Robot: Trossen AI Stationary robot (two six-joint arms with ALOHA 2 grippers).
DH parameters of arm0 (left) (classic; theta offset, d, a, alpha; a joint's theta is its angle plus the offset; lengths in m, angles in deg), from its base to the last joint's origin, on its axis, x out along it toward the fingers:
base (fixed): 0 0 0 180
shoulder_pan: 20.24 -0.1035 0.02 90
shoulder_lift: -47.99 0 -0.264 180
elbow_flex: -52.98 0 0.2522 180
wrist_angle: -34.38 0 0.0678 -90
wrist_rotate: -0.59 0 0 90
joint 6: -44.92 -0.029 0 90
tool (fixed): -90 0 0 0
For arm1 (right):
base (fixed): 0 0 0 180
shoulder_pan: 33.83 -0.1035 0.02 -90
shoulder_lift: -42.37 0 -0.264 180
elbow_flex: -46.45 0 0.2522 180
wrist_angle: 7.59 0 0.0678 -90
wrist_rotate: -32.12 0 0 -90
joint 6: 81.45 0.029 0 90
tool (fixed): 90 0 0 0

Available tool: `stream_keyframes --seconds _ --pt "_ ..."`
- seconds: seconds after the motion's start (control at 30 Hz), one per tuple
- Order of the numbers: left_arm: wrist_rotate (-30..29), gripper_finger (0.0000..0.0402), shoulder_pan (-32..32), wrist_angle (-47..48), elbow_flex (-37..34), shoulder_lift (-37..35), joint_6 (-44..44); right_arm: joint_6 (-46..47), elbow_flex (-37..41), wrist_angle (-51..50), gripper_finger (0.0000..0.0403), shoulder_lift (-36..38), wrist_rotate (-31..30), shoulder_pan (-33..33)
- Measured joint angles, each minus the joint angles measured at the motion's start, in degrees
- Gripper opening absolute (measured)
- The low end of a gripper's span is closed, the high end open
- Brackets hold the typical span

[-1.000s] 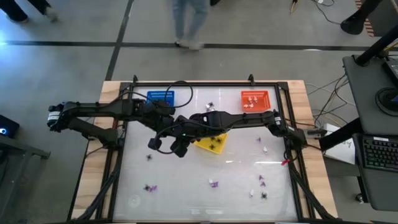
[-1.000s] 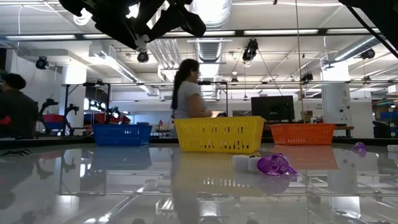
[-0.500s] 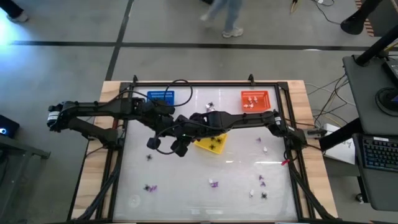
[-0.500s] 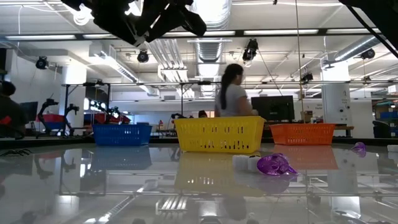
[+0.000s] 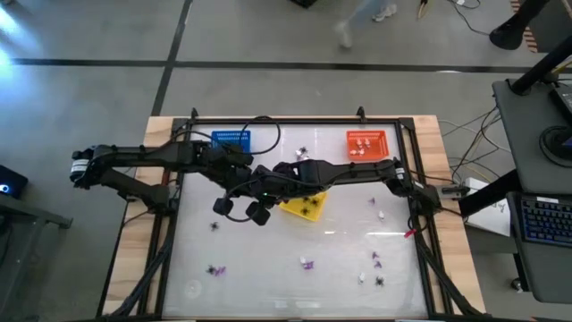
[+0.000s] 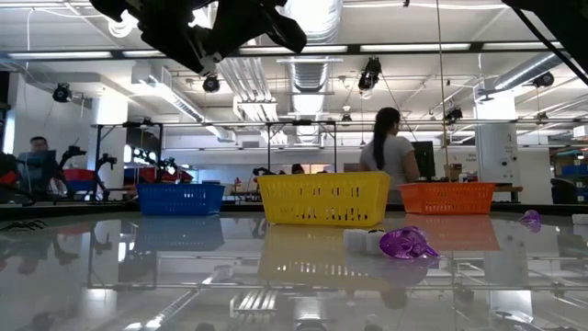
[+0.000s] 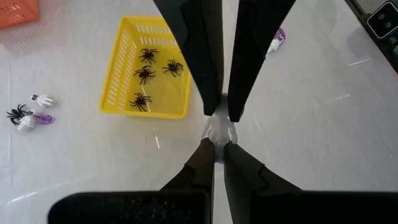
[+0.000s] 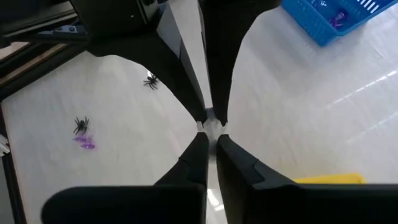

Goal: Sort Halloween decoration
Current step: Put the white skeleton toy into the orange bin

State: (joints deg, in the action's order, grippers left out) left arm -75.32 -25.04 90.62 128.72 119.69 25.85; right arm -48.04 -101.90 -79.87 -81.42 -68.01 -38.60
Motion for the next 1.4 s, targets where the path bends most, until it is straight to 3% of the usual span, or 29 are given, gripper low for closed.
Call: stream_keyframes --seconds 0.33,0.87,1.4 --pt "-0.1 0.0000 0.0 0.9 0.1 -0.2 0.0 1.8 0.0 0.7 0.0018 0.0 0.0 -0.2" --pt "-1.4 0.0000 -0.1 1.2 0.2 -1.3 -0.1 0.1 0.0 0.7 0.0141 0.0 1.1 0.0" --pt "-0.6 0.0000 -0.1 2.7 3.1 -1.5 -1.4 -1.0 0.1 0.5 0.0141 0.0 -0.2 0.3"
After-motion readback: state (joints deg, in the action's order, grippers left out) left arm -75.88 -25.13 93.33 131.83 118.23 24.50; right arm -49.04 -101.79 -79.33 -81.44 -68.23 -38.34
